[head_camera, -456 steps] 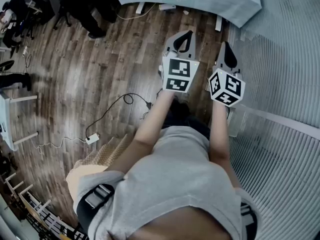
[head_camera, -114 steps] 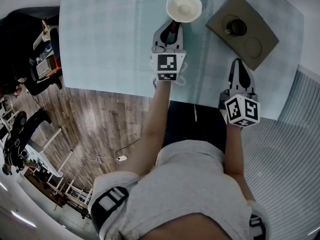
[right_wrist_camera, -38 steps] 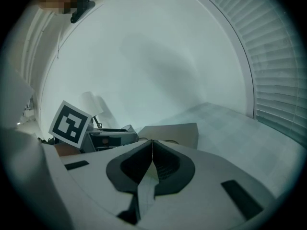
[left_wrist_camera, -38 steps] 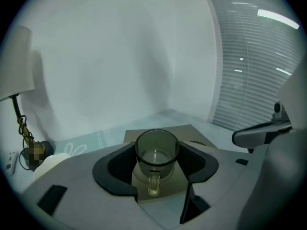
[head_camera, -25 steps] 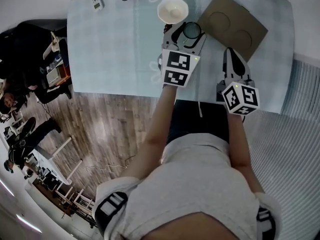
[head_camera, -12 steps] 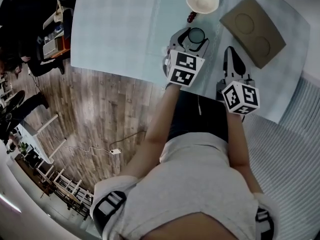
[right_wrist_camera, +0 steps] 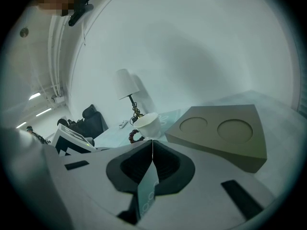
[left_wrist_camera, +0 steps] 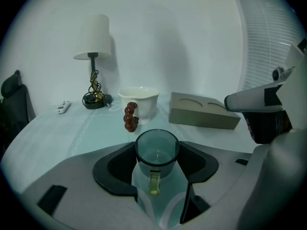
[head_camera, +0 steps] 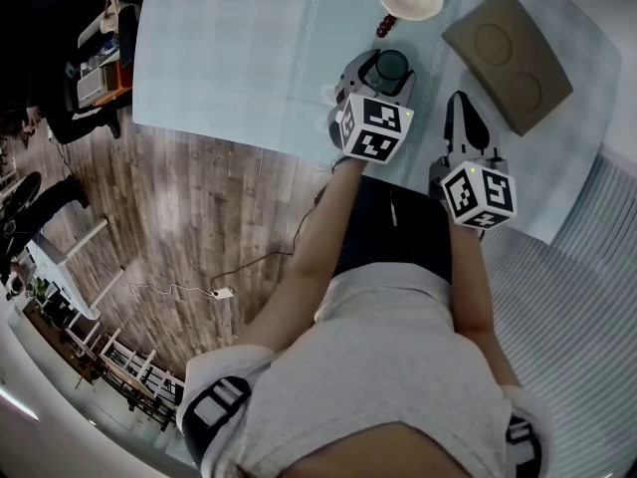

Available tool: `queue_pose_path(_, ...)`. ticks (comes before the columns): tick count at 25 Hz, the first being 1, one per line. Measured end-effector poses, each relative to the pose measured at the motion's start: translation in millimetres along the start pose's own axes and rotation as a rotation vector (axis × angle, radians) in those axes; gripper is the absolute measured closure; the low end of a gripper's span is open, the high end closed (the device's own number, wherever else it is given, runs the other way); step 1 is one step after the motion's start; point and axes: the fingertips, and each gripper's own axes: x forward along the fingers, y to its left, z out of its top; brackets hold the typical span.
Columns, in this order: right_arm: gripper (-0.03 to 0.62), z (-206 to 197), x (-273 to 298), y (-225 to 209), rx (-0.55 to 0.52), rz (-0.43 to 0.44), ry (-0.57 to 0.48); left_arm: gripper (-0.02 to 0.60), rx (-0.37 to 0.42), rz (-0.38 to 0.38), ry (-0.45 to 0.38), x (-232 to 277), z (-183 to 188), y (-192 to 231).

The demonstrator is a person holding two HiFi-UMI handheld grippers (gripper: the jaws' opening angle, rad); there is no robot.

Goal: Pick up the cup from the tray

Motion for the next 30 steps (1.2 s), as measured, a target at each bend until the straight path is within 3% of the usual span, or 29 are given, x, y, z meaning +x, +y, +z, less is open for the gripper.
queue_pose_path(13, 0.586, -1, -4, -9, 0.011, -0.024, -0.003, 0.308, -0.008, 0.036, -0.037, 1, -5, -1)
queue_pose_path(20, 0.586, 3, -3, -13, 0.015, -0.022, -0.016, 0.307, -0.044, 0.052, -0.155, -23, 27, 3)
queue_pose_path(24, 0.586, 9, -5, -9, -0.001, -0.009, -0.024, 0.308, -0.111, 0.048, -0.248, -50, 55, 7)
queue_pose_path(28, 0.586, 18, -7, -4, -0.017, 0.004, -0.045, 0.423, -0.119, 0.04, -0.335, -76, 80, 5)
queue_pose_path(30, 0.586, 23, -7, -2, -0.02, 0.006, -0.058, 0.527, -0.104, 0.051, -0.363, -85, 89, 3)
